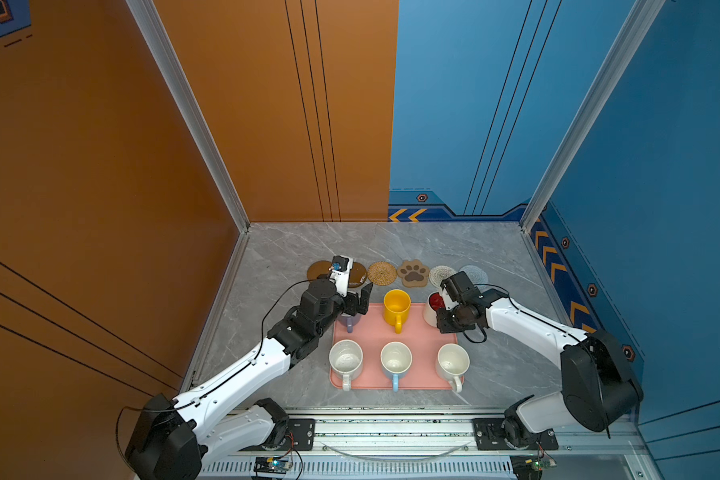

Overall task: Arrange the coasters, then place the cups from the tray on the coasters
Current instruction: 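Grasp the red-lined white mug rim with the right gripper, then carry the red-lined mug onto the pale blue woven coaster with the right gripper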

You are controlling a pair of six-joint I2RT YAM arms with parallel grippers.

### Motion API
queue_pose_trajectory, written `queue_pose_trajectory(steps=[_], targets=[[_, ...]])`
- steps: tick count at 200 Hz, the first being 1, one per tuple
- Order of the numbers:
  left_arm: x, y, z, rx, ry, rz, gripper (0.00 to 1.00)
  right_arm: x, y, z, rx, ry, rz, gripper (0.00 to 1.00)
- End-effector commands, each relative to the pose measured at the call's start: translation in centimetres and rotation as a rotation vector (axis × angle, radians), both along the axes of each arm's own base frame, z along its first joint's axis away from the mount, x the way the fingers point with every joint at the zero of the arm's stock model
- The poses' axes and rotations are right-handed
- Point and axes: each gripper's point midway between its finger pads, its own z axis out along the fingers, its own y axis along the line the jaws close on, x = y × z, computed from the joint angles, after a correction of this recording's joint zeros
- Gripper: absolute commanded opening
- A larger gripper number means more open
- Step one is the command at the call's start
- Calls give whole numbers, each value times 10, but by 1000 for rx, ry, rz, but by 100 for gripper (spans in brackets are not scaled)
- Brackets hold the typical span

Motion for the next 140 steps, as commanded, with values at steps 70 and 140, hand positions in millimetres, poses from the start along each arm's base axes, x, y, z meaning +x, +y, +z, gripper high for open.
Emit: queue_pose_trajectory(steps=[70,140], targets=[[-3,5,9,-35,-24,7,98,17,-2,37,-106,-197,-28,0],[-3,7,7,-35,-23,12,98,26,2,66,-17,-276,-69,0]])
